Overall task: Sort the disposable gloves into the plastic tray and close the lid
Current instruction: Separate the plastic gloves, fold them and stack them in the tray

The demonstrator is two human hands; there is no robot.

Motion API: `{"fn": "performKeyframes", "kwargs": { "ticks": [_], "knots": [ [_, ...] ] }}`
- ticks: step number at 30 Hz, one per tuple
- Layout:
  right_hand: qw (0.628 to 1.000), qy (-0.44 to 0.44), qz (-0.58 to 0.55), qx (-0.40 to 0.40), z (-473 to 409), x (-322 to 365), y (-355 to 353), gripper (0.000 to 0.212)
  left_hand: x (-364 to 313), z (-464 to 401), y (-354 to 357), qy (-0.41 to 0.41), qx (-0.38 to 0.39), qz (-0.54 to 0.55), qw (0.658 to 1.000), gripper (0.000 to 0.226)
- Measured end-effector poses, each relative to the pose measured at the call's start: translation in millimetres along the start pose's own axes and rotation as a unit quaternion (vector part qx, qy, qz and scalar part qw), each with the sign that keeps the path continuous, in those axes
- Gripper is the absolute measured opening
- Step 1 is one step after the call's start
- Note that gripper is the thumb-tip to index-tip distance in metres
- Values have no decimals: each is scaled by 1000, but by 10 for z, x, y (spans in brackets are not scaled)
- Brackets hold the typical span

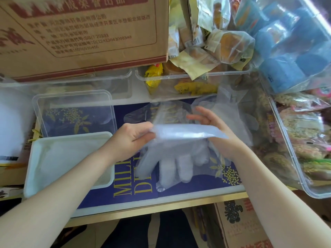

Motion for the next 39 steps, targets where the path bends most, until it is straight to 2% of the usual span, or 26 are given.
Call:
{"fn": "performKeyframes", "kwargs": {
  "ticks": [2,3,6,9,12,16,18,20,22,23,25,28,29,31,33,35,37,39],
  "knots": [
    [999,23,34,0,-2,73,55,19,103,-1,-4,-59,-25,161,985,12],
    [999,27,37,16,-16,96,115,10,148,0,-15,-86,-49,212,972,8],
    [997,42,39,47,-48,91,277,12,266,25,-29,-141,-74,267,951,16],
    [998,50,-25,13,-53,19,287,13,369,69,27,-181,-37,296,937,20],
    [996,70,-47,5,-30,-41,282,9,411,96,59,-195,-10,275,941,22],
    [995,97,-35,9,-1,-71,236,6,349,66,4,-167,-43,266,948,20],
    [996,79,-45,8,16,-13,224,8,303,47,-45,-146,-67,283,946,15],
    [996,53,-66,-2,31,23,185,11,236,45,-99,-124,-84,303,941,27],
    [997,26,-78,-5,42,94,162,15,145,47,-137,-94,-77,289,950,20],
    [996,6,-85,9,41,135,164,17,65,52,-158,-75,-66,273,957,18],
    [991,-27,-129,40,57,207,168,27,-82,79,-198,-42,-41,234,970,37],
    [987,-21,-153,48,124,233,138,50,-265,105,-234,-6,19,141,990,51],
    [986,-27,-149,62,143,234,127,48,-270,109,-243,-15,42,118,992,52],
    [983,-39,-143,108,174,264,144,30,-269,127,-238,-42,99,78,991,51],
    [989,-14,-62,131,197,245,150,29,-272,137,-205,-56,128,67,988,36],
    [992,26,91,82,187,221,98,25,-247,116,-240,-70,67,29,995,24],
    [964,62,256,41,137,238,98,25,-243,85,-279,-67,-5,-44,997,15],
    [945,72,316,44,86,287,205,24,-272,66,-257,-43,-26,-85,995,27]
  ]
}}
Point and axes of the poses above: each hand's wrist, its own z-axis away from the middle knuckle, its own y-axis out of the palm, x = y × z, the point moved 7 cm from there along -z, towards the middle knuckle, and after that the axes turned 11 degrees about x, right-handed, at the moved point
